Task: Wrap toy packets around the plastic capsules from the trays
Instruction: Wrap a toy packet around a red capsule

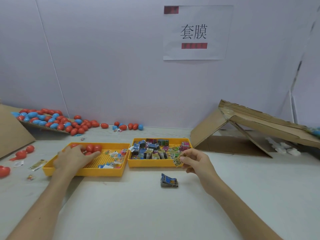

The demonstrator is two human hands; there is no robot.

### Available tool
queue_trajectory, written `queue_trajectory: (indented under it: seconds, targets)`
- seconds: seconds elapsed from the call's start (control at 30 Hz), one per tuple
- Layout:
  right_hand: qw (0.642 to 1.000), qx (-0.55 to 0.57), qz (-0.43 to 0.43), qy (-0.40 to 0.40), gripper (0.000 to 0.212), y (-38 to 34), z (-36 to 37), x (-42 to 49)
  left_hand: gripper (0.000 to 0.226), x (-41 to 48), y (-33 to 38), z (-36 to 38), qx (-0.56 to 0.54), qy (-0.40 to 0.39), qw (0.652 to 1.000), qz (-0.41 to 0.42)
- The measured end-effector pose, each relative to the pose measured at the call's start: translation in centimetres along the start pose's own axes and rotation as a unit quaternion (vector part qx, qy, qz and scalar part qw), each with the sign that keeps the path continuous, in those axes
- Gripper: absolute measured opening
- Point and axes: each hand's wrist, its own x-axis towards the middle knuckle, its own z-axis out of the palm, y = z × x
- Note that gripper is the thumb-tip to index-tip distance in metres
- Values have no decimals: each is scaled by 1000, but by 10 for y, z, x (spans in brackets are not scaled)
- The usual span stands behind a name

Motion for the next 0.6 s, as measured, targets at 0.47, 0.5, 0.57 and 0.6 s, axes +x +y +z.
queue_trajectory:
  seconds: [0.47,0.5,0.57,0.6]
  targets:
    - [999,-41,12,-27,5,1,1,-1,15,-44,89,27,-207,83,959,177]
    - [999,-41,11,-28,5,2,1,-1,16,-45,86,28,-236,112,951,168]
    - [999,-45,8,-30,5,2,1,-1,20,-50,84,26,-271,178,935,143]
    - [998,-47,5,-30,4,3,2,-1,22,-53,85,24,-268,212,931,130]
